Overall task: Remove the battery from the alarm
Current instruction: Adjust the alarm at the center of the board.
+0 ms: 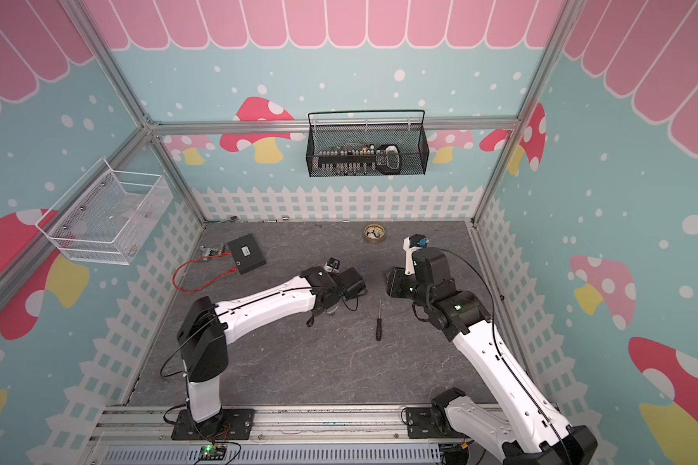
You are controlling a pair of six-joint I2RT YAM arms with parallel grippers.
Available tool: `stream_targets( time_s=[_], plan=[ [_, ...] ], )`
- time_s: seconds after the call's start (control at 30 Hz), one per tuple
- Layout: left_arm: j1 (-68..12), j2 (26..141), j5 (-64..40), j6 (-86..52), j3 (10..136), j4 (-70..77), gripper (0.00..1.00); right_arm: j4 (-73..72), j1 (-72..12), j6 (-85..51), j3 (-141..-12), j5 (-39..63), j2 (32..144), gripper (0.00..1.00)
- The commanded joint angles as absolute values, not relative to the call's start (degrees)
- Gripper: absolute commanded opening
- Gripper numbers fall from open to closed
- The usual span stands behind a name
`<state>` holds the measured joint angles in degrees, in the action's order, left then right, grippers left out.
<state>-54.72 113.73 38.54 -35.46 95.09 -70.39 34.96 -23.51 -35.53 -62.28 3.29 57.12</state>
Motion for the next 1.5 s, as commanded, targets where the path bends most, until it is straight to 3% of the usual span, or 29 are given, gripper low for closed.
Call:
stream_targets(
  time_s=[0.0, 0.33, 0.67, 0.97, 1.1, 1.2, 1.27, 1.47],
  plan=[
    [-57.1, 118.0, 44.6, -37.4, 98.6, -77.9, 0.07, 38.9, -22.2, -33.1, -61.0, 3.9, 55.0, 0.45],
    [-59.9, 128.5, 43.2, -40.2, 102.6, -77.9, 0.10, 39.8, -20.5, -31.0, -59.3, 4.6, 53.5, 0.45],
    [-62.2, 136.6, 38.5, -40.9, 108.7, -77.2, 0.62, 39.3, -19.9, -30.3, -59.1, 4.9, 53.9, 0.54],
    [-62.7, 135.8, 36.5, -39.8, 107.9, -74.1, 0.75, 39.4, -19.1, -30.1, -59.2, 4.5, 53.8, 0.58],
    [-62.6, 129.5, 36.2, -39.2, 108.8, -72.9, 0.77, 39.4, -19.0, -30.5, -60.0, 5.0, 53.8, 0.59],
    [-61.3, 120.1, 34.1, -36.7, 108.0, -68.9, 0.77, 39.1, -19.0, -31.1, -60.1, 6.5, 54.4, 0.58],
    [-58.5, 113.2, 31.1, -33.9, 105.1, -64.3, 0.72, 37.1, -19.0, -32.3, -58.4, 9.3, 54.8, 0.52],
    [-38.7, 97.8, 12.9, -24.9, 85.7, -43.7, 0.19, 21.2, -21.2, -40.0, -43.8, 22.5, 59.1, 0.01]
  ],
)
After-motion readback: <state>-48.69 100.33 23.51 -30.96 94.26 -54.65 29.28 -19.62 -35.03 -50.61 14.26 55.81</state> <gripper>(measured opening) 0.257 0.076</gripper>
